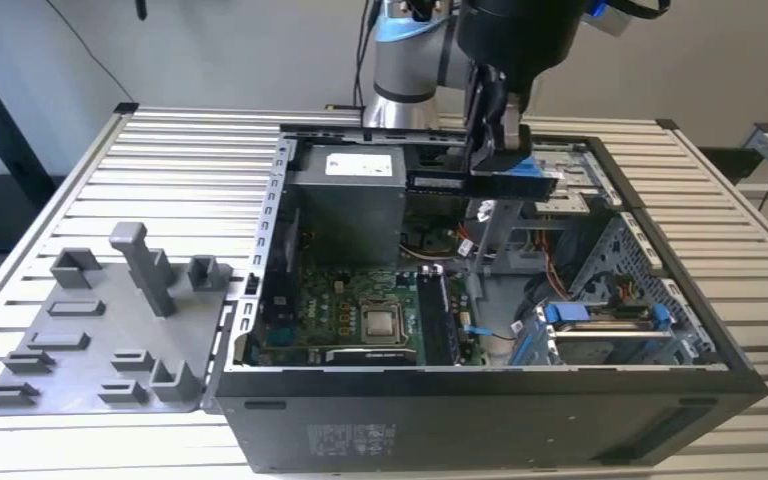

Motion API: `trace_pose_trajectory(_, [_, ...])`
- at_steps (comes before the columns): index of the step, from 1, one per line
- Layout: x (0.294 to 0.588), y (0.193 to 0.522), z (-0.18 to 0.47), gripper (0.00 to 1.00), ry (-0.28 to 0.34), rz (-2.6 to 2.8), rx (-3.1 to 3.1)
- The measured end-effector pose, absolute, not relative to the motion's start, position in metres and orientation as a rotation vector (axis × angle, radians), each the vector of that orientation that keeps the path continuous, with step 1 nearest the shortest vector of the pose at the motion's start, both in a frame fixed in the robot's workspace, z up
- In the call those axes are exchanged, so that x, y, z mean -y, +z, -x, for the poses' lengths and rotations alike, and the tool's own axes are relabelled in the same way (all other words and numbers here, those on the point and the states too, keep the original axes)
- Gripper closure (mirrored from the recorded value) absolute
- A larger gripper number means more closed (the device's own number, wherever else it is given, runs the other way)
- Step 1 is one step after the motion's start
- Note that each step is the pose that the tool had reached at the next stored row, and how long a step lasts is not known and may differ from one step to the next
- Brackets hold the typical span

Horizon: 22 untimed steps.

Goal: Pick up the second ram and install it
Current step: 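Pick up the second ram and move it above second insertion slot, then insert the second ram into the second slot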

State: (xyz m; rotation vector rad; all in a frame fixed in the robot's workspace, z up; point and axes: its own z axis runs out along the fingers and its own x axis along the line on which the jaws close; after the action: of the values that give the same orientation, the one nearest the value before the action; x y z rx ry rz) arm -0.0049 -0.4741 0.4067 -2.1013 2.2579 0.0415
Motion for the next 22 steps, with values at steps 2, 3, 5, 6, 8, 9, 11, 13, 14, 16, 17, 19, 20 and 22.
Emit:
trace_pose_trajectory(2, [0.467,0.406,0.006,0.86,0.042,2.101,-2.258])
trace_pose_trajectory(3, [0.463,0.406,0.006,0.86,0.041,2.101,-2.258])
trace_pose_trajectory(5, [0.454,0.406,0.006,0.86,0.041,2.101,-2.258])
trace_pose_trajectory(6, [0.45,0.406,0.006,0.86,0.041,2.101,-2.258])
trace_pose_trajectory(8, [0.441,0.406,0.006,0.86,0.041,2.101,-2.258])
trace_pose_trajectory(9, [0.437,0.406,0.006,0.86,0.041,2.101,-2.258])
trace_pose_trajectory(11, [0.432,0.406,0.006,0.86,0.041,2.101,-2.258])
trace_pose_trajectory(13, [0.43,0.406,0.006,0.86,0.041,2.102,-2.258])
trace_pose_trajectory(14, [0.43,0.406,0.006,0.86,0.042,2.101,-2.258])
trace_pose_trajectory(16, [0.43,0.406,0.006,0.86,0.041,2.101,-2.258])
trace_pose_trajectory(17, [0.43,0.406,0.006,0.86,0.041,2.101,-2.258])
trace_pose_trajectory(19, [0.43,0.406,0.006,0.86,0.042,2.101,-2.258])
trace_pose_trajectory(20, [0.43,0.406,0.006,0.86,0.041,2.101,-2.258])
trace_pose_trajectory(22, [0.43,0.406,0.006,0.86,0.041,2.101,-2.258])
